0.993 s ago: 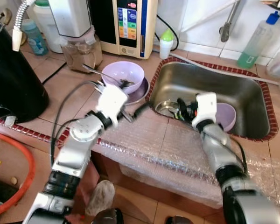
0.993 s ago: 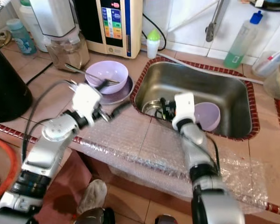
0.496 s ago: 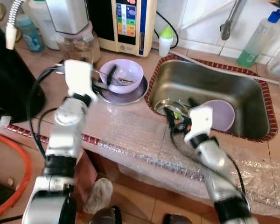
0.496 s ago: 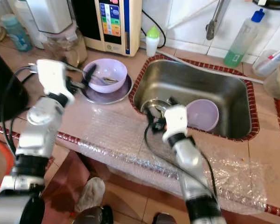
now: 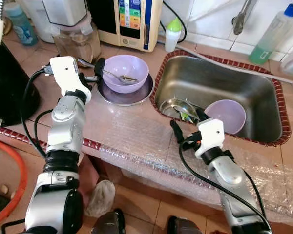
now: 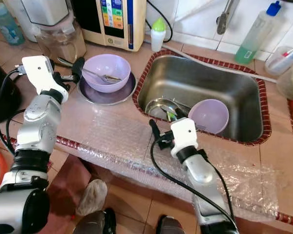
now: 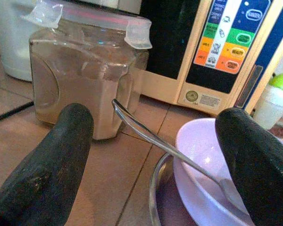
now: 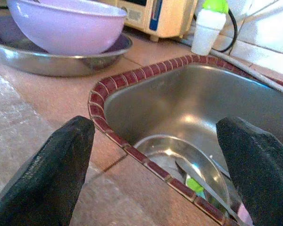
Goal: Kitchen organization
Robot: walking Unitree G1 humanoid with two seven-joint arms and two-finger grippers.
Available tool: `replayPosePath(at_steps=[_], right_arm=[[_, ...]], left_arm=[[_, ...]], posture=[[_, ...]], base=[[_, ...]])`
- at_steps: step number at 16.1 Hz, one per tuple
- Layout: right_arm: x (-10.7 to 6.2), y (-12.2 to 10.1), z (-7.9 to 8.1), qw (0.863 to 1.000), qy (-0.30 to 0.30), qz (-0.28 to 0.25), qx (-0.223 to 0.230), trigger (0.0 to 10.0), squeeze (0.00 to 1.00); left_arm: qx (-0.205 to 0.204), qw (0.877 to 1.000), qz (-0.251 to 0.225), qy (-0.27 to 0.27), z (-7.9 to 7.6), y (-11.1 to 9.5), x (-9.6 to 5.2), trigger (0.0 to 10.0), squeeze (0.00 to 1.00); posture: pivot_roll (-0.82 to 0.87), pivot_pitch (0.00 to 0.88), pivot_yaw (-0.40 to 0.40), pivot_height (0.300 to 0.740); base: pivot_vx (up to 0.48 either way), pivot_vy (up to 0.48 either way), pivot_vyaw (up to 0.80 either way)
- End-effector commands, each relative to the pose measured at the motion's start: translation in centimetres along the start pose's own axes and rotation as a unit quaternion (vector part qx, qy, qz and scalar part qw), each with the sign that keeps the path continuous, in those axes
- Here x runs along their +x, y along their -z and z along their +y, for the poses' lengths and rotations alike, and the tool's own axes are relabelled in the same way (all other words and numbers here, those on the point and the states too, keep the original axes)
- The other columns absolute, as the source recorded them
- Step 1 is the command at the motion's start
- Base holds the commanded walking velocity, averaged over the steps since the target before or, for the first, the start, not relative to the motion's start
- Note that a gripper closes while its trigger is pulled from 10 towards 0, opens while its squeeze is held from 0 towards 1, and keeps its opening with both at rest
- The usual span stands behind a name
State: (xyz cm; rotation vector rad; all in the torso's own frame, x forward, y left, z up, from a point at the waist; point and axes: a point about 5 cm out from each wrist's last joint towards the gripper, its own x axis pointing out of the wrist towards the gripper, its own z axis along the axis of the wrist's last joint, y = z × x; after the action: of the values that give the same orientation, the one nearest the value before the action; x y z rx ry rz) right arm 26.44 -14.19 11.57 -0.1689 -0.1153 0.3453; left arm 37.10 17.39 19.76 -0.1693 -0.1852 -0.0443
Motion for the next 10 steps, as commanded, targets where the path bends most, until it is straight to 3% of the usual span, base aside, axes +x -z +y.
replayPosePath(at_steps=[1, 2, 5, 9, 10], right_arm=[[-0.3, -0.2, -0.1, 1.000, 0.001, 0.004, -0.002, 10.0, 0.00], [-0.1, -0.8, 0.3, 1.000, -0.017, -0.002, 0.008, 10.0, 0.00], [-0.1, -2.3, 1.7, 0.996, -0.079, -0.031, 0.014, 10.0, 0.00], [1.0, -4.8, 1.8, 0.994, -0.078, -0.076, 0.023, 10.0, 0.00], [1.1, -5.0, 1.9, 0.993, -0.081, -0.078, 0.025, 10.0, 0.00]], left_arm=[[-0.015, 1.000, -0.002, -0.008, -0.2, -0.2, 0.3, 10.0, 0.51], [-0.030, 0.999, 0.002, -0.015, -0.1, -0.2, 0.6, 10.0, 0.00], [-0.050, 0.998, 0.003, -0.036, 0.3, -0.3, 0.8, 10.0, 0.00], [-0.101, 0.994, 0.010, -0.049, 0.8, -0.3, 1.3, 10.0, 0.00], [-0.110, 0.993, 0.010, -0.049, 0.8, -0.3, 1.3, 4.7, 0.00]], posture=[[-0.12, 0.165, 0.004, 0.740], [-0.12, 0.165, 0.004, 0.740], [-0.12, 0.167, 0.003, 0.740], [-0.12, 0.163, 0.003, 0.740], [-0.12, 0.161, 0.003, 0.740]], base=[[0.000, 0.000, 0.00], [0.000, 0.000, 0.00], [0.000, 0.000, 0.00], [0.000, 0.000, 0.00], [0.000, 0.000, 0.00]])
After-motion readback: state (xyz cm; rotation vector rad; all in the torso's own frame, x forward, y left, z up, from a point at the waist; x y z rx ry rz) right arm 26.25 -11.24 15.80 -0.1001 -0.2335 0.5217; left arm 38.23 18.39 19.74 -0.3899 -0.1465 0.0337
